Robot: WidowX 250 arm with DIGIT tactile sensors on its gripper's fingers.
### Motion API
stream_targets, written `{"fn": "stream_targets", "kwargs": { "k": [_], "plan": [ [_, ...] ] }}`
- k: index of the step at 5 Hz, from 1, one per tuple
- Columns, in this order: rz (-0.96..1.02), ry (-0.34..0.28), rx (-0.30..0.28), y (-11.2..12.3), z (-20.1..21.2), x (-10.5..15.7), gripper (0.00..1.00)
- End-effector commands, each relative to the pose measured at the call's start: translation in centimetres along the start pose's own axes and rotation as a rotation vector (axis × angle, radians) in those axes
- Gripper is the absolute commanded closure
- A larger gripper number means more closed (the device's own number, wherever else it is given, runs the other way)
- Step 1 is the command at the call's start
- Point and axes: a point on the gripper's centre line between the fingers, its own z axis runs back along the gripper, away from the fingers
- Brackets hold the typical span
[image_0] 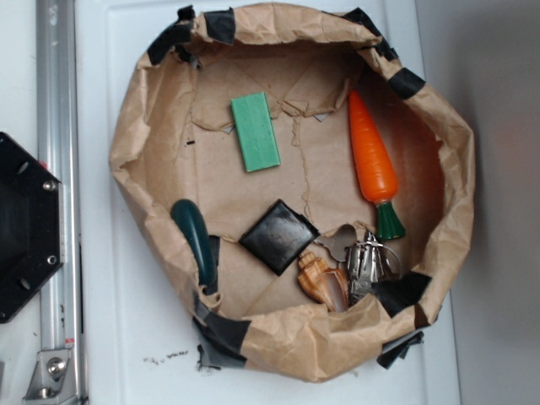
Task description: Grab the black box.
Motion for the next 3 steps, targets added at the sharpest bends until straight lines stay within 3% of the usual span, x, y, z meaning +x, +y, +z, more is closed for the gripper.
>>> {"fn": "stream_targets", "kwargs": {
  "k": [1, 2, 3],
  "plan": [
    [0.0, 0.0, 0.0, 0.0, 0.0, 0.0, 0.0],
    [0.238, 0.022, 0.0, 0.5, -5.5, 4.4, 0.0],
    [0.476, 0.031, -0.139, 1.5, -9.2, 8.9, 0.0]
  ]
}}
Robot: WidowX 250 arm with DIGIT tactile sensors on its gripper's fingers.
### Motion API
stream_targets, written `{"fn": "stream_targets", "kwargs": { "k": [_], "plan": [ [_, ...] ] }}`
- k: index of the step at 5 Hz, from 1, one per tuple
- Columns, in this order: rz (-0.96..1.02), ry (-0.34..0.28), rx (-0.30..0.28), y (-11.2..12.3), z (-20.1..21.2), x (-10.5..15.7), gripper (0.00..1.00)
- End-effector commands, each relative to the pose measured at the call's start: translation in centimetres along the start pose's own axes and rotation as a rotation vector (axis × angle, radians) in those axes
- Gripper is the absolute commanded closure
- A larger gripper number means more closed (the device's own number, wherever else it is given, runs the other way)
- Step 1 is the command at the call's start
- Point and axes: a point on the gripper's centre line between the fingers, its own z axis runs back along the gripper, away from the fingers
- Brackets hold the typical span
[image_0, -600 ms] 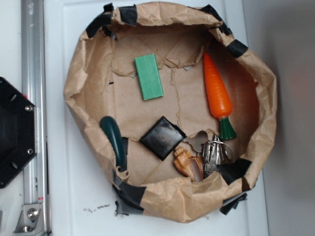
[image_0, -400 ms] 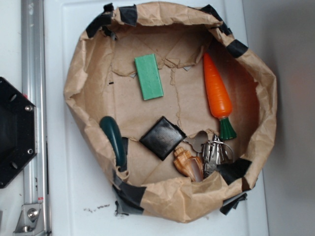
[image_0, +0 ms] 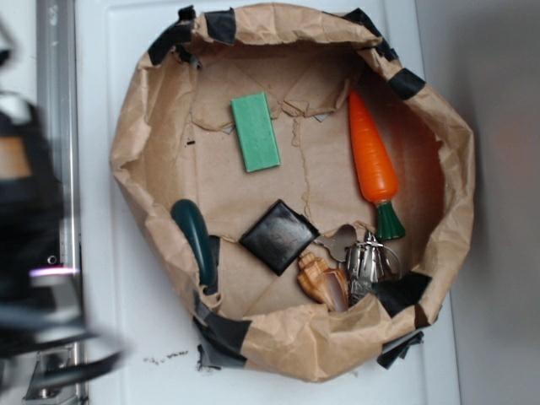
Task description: Grab the black box.
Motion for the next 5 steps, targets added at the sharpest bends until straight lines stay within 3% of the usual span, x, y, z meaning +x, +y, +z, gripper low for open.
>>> {"fn": "stream_targets", "kwargs": {
  "k": [1, 4, 5],
  "plan": [
    [0.493, -0.014, -0.123, 0.1, -6.2, 8.8, 0.0],
    [0.493, -0.014, -0.123, 0.1, -6.2, 8.8, 0.0],
    [0.576, -0.026, -0.086, 0.8, -9.9, 8.3, 0.0]
  ]
}}
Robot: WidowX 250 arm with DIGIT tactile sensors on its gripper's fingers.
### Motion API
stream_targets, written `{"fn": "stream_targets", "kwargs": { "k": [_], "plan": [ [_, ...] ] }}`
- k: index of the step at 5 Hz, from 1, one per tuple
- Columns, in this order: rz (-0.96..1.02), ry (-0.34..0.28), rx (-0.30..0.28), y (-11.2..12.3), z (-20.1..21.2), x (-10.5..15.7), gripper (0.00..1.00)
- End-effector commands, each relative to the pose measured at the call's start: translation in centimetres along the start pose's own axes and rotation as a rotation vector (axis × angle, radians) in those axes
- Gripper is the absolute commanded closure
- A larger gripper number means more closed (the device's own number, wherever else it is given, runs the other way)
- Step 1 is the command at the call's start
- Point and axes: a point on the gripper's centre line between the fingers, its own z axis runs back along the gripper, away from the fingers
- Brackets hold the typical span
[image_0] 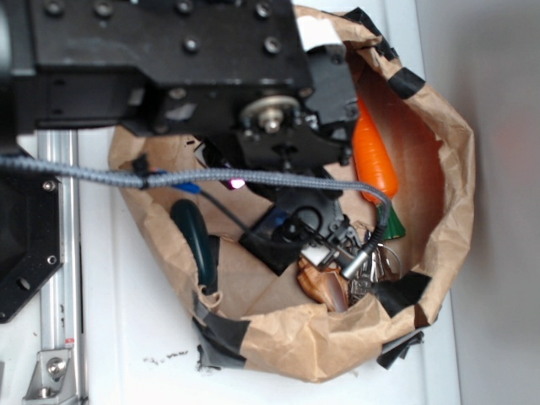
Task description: Grab the black box.
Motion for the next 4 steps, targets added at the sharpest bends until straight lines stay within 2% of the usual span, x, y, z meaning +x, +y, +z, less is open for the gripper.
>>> {"fn": "stream_targets", "kwargs": {
  "k": [1, 2, 3, 4],
  "plan": [
    [0.052, -0.029, 0.035, 0.2, -6.7, -0.3, 0.0],
    [-0.025, -0.002, -0.039, -1.4, -9.7, -1.0, 0.0],
    [-0.065, 0.036, -0.07, -3.0, -10.8, -1.4, 0.0],
    [-0.098, 0.028, -0.015, -3.2, -11.6, -1.2, 0.0]
  ]
}}
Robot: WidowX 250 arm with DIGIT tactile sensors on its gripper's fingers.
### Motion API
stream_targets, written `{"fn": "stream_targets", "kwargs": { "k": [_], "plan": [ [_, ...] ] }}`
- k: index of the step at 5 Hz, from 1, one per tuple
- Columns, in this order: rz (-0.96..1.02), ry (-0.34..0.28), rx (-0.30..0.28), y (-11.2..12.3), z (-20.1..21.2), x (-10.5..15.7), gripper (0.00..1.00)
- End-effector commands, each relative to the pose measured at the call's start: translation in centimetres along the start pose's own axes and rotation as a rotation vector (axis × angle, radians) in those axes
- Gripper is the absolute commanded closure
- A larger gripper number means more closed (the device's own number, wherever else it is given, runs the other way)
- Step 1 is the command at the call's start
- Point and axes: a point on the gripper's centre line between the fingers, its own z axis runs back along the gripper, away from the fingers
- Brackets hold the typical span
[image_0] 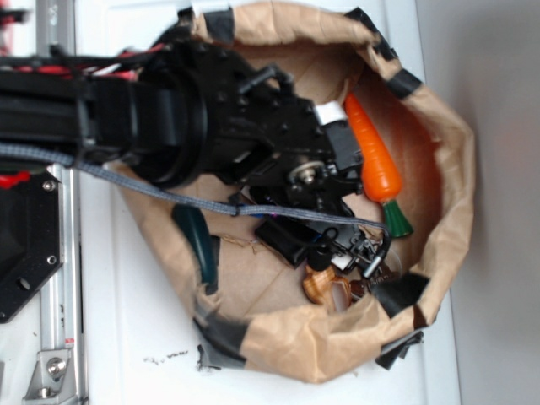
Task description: Grab the black box.
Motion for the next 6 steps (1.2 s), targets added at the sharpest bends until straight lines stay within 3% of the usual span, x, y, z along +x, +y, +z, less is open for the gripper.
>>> {"fn": "stream_targets", "kwargs": {
  "k": [1, 2, 3, 4, 5, 6],
  "plan": [
    [-0.132, -0.046, 0.086, 0.3, 1.1, -0.4, 1.0],
    [-0.23, -0.107, 0.124, 1.9, 5.9, 0.8, 1.0],
    [-0.266, -0.269, 0.099, 4.3, 11.8, 3.1, 1.0],
    [-0.27, -0.22, 0.023, 4.4, 15.9, 3.8, 1.0],
    [-0.33, -0.144, -0.005, 3.2, 16.2, 4.2, 1.0],
    [-0.373, -0.115, 0.03, 1.7, 15.3, 4.2, 1.0]
  ]
}}
